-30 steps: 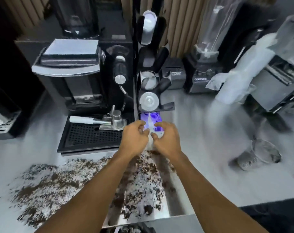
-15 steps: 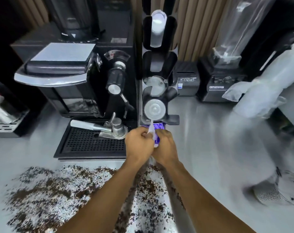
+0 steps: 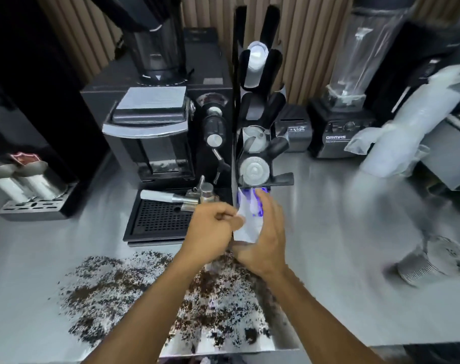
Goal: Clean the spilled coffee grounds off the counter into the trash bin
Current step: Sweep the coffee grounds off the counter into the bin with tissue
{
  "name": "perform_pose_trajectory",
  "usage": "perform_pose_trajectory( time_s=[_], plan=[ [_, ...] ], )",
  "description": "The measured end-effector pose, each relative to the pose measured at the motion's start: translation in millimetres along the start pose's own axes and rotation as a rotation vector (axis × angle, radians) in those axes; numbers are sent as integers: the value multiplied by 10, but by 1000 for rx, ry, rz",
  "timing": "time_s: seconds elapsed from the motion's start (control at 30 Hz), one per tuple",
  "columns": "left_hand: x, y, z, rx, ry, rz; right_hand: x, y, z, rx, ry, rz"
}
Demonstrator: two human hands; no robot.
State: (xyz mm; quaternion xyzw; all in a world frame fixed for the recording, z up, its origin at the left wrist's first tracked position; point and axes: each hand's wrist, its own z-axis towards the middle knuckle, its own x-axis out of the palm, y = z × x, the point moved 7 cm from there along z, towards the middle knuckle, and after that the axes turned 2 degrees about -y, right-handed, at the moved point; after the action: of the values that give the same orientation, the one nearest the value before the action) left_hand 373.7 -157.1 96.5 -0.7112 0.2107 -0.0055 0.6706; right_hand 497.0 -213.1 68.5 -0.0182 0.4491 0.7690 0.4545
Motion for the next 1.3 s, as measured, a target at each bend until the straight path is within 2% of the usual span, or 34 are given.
perform_pose_trajectory(
  time_s=[0.03, 0.1, 0.2, 0.27, 0.37, 0.43, 0.5, 0.57, 0.63, 0.67, 0.77, 0.93, 1.0, 1.1, 1.2, 1.3],
  plan=[
    [-34, -31, -64, -3, 34, -25, 36, 81, 10, 32, 29, -16],
    [-195, -109, -186, 6, -1, -67, 99, 174, 30, 90, 112, -27],
    [-553, -172, -315, 58, -130, 1, 154, 312, -74, 279, 325, 170],
    [-763, -79, -368, 31, -158, 46, 182, 443, -216, 385, 449, 257],
    [-940, 109, -479, 35, -119, 246, 194, 532, -446, 446, 647, 153],
    [-966, 86, -627, 195, -94, 394, 162, 572, -580, 444, 721, 72],
    [-750, -4, -811, 425, 107, 512, 153, 617, -683, 437, 767, 63],
    [-380, 77, -943, 517, 380, 626, 163, 632, -758, 441, 790, 77],
    [-109, 257, -955, 453, 540, 653, 159, 563, -797, 478, 791, 92],
    [-29, 312, -923, 429, 558, 628, 133, 525, -790, 489, 791, 82],
    [150, 318, -790, 407, 557, 585, 7, 387, -710, 525, 792, 119],
    [389, 393, -312, 183, 578, 514, -201, -175, -484, 763, 729, 379],
    [490, 440, -57, 147, 556, 479, -246, -471, -333, 739, 652, 306],
    [677, 478, 264, 247, 437, 584, -256, -839, -112, 541, 531, 66],
    [882, 535, 435, 398, 304, 803, -253, -1217, -28, 517, 405, -40],
    [1053, 622, 498, 512, 278, 989, -226, -1360, 14, 408, 405, -134]
  ],
)
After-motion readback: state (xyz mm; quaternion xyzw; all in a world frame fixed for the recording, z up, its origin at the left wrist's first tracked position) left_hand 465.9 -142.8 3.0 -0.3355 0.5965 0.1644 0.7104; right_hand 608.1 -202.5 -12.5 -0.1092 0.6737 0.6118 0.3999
